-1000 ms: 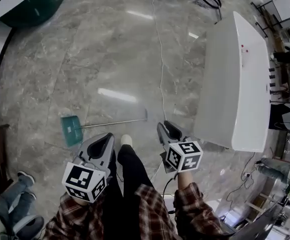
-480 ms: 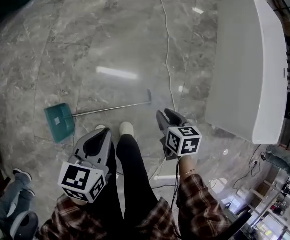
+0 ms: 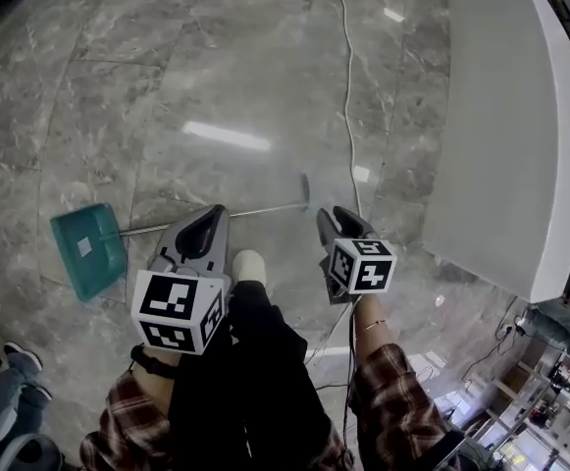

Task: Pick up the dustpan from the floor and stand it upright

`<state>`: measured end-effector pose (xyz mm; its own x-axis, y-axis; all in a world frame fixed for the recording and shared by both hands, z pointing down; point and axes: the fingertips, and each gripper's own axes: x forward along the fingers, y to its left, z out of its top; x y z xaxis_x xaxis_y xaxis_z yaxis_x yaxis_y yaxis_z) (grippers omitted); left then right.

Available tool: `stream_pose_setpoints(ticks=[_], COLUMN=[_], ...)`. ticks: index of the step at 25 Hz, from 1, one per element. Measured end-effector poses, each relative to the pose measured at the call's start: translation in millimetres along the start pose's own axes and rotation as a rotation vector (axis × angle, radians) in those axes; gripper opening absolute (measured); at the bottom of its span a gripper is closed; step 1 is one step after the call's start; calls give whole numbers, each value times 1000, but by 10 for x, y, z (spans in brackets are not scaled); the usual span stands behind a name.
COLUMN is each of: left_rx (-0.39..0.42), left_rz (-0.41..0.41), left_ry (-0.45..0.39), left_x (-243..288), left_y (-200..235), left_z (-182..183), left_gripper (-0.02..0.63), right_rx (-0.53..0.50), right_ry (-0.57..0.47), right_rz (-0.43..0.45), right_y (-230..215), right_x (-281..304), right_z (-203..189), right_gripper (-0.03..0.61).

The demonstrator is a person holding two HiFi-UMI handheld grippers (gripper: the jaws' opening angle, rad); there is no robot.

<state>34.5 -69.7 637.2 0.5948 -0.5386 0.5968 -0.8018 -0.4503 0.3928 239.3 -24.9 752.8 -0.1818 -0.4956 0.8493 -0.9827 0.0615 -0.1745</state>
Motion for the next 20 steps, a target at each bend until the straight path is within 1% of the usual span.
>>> stream_pose_setpoints(ticks=[2, 7, 9, 12, 16, 20], left_rx=[-4, 41, 36, 37, 65, 111], left_rz=[-11, -37, -40, -56, -73, -52], left_ry=[17, 82, 102, 123, 128, 89], left_x=[291, 1040, 1260, 1527, 1875, 2072], left_y=[141, 325, 423, 565, 761, 950], left_z=[-204, -720, -924, -1137, -1210, -1150], left_gripper=[12, 11, 11, 11, 12, 11], right_rx=[0, 3, 14, 41, 95, 91], right_ry=[9, 48, 68, 96, 139, 165], right_rz=[-6, -19, -29, -50, -76, -99], right_y=[-78, -364, -480, -685, -977, -1137], right_x=[340, 1027, 1248, 1573, 2007, 2284], right_z=[-123, -477, -652, -867, -1110, -1273], right_gripper=[115, 115, 115, 115, 115, 115])
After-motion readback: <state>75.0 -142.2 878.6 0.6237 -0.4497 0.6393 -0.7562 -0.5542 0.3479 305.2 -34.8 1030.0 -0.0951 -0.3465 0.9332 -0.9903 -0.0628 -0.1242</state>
